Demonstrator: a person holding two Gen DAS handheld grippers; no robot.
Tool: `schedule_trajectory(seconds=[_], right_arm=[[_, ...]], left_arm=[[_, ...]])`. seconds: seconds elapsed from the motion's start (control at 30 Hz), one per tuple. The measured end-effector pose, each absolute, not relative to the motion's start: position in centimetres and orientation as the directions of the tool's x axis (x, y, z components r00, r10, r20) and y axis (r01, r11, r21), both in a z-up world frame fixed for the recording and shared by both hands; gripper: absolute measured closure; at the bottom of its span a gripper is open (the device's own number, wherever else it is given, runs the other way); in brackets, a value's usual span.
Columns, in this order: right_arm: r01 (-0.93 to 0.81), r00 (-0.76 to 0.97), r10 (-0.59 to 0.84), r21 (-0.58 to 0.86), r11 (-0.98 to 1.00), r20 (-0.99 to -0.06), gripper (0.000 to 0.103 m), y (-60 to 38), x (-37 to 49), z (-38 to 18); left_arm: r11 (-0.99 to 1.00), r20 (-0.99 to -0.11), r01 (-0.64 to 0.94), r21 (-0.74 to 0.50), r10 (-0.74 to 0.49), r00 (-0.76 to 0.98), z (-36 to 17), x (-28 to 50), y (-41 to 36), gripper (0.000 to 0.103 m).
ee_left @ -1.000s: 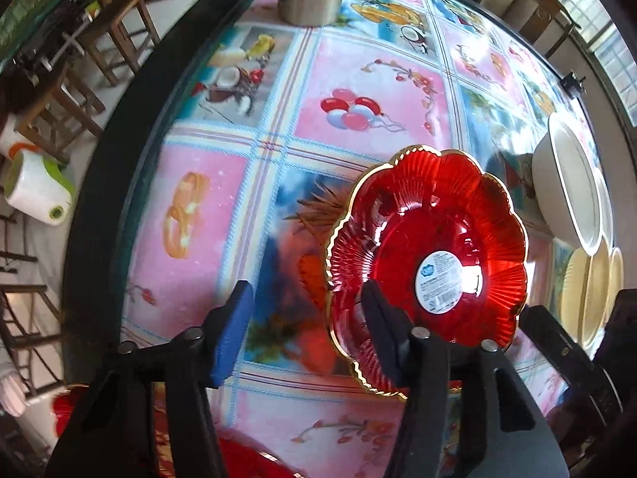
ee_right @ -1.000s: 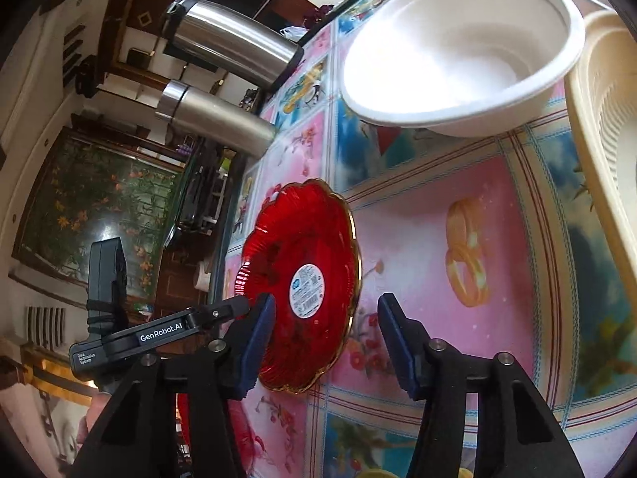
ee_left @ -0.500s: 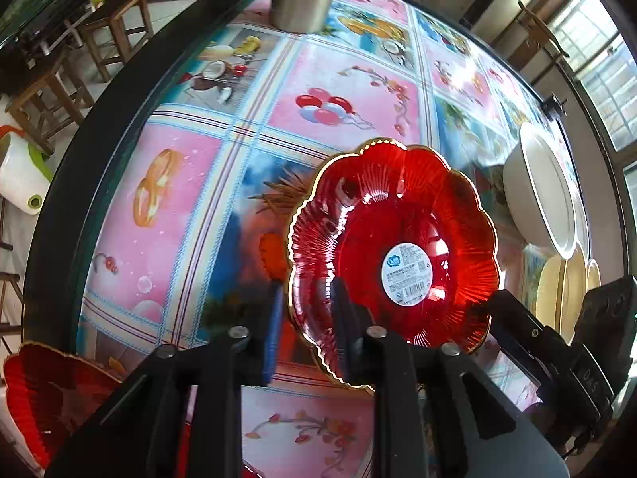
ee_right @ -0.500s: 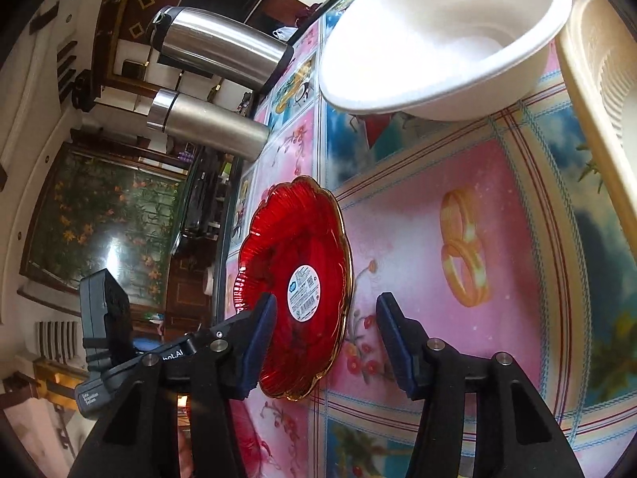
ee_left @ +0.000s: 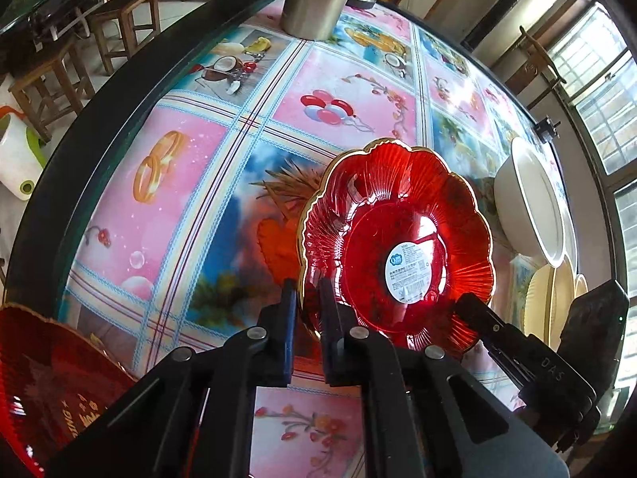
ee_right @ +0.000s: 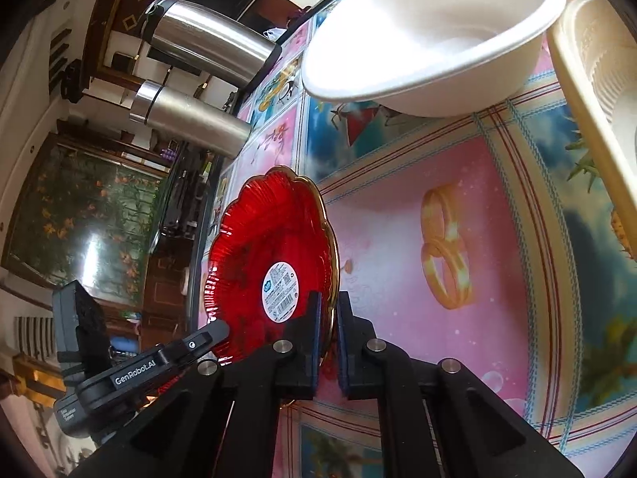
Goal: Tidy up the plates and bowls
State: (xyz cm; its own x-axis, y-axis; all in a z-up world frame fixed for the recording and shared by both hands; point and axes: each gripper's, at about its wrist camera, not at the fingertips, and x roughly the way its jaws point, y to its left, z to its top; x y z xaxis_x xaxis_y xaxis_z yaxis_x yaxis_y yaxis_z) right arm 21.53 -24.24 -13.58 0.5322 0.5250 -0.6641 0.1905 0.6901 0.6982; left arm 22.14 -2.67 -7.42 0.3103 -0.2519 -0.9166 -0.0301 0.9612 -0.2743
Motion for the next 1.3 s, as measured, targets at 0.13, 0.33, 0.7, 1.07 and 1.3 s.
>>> schedule_trajectory(seconds=[0.13,0.33,0.7,1.07,1.3], right_arm=[[0.19,0.54,0.509,0.687,0.701,-0.67,0.098,-24.3,21.3,-13.6],[0.16,0.563,0.494,0.673,0.722,-0.663,0.098,-24.1,20.4,-12.8],[-0.099,0.747,0.46,0.605,0.79,-0.48,0.098,-21.7,14.6,-7.6],[-0.238,0.781,0.504,0.571,0.786,-0.368,0.097,-16.5,6.5,-6.4],[-0.317,0.71,0.562,0.52,0.793,-0.424,0.096,-9.7,5.8,-6.3]], left_arm=[[0.955,-0.904,-0.047,-0.294,-0.262,0.338,-7.3,21.2,-2.5,0.096],[0.945,-0.87,-0.052,-0.322,-0.274,0.409,-5.9,18.7,-2.0,0.096],[0.933,-0.769,-0.032,-0.359,-0.276,0.576,-1.9,11.1,0.0,0.095],[0.956,-0.718,-0.027,-0.293,-0.202,0.666,-0.7,3.3,4.4,0.095],[0.955,-0.733,-0.133,-0.265,-0.11,0.671,-1.7,1.5,9.5,0.094]])
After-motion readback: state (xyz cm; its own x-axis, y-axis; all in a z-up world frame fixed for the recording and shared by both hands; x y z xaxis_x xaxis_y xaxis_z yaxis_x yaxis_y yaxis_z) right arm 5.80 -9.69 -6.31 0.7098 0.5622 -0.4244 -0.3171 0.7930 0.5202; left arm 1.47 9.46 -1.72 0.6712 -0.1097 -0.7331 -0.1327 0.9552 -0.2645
